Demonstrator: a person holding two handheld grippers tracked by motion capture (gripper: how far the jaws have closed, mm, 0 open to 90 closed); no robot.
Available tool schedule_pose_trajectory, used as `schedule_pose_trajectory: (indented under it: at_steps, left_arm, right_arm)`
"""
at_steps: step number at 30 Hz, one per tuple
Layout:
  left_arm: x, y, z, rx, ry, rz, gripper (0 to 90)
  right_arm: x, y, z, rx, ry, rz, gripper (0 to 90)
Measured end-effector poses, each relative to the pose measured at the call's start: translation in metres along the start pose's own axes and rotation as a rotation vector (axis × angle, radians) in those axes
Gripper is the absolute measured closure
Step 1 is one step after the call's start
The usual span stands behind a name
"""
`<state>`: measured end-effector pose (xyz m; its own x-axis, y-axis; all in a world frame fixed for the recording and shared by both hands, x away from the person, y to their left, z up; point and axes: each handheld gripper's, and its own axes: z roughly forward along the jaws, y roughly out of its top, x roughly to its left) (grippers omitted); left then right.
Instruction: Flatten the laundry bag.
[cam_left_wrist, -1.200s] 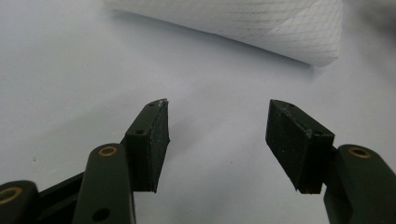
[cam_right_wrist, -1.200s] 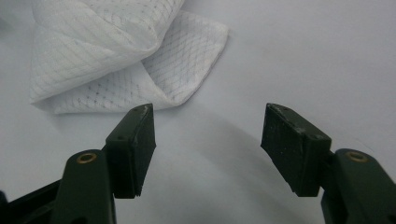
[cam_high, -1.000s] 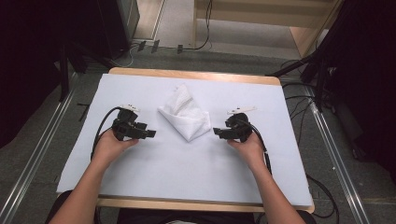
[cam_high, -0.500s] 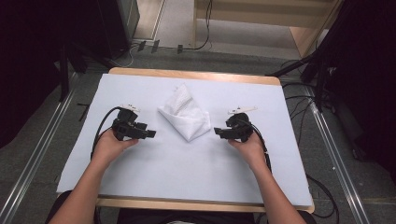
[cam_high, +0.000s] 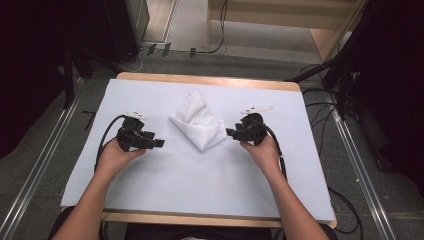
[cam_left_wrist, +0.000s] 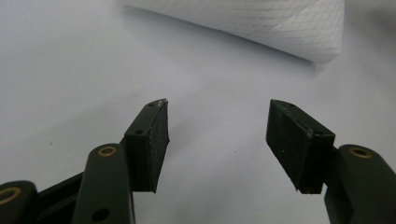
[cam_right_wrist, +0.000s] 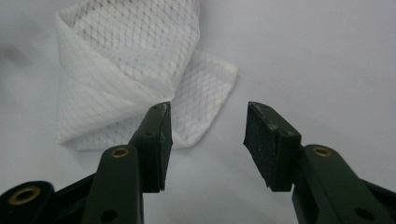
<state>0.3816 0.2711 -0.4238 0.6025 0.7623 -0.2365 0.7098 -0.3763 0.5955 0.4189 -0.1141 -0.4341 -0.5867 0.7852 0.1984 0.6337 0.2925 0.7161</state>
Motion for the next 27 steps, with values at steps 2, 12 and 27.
schedule_pose_trajectory:
  at_steps: [2,12,27]
  left_arm:
    - [0.000,-0.001,-0.001,-0.003,0.005,-0.005,39.9]
    - [-0.001,-0.004,-0.003,-0.003,0.009,-0.003,39.9]
    - [0.002,-0.005,-0.005,-0.009,0.013,-0.009,39.9]
  right_arm:
    - [0.001,0.005,0.003,0.005,0.008,0.002,53.2]
    - [0.009,0.031,0.024,0.018,0.028,-0.010,50.5]
    - [0.019,0.038,0.072,0.094,0.024,-0.041,48.2]
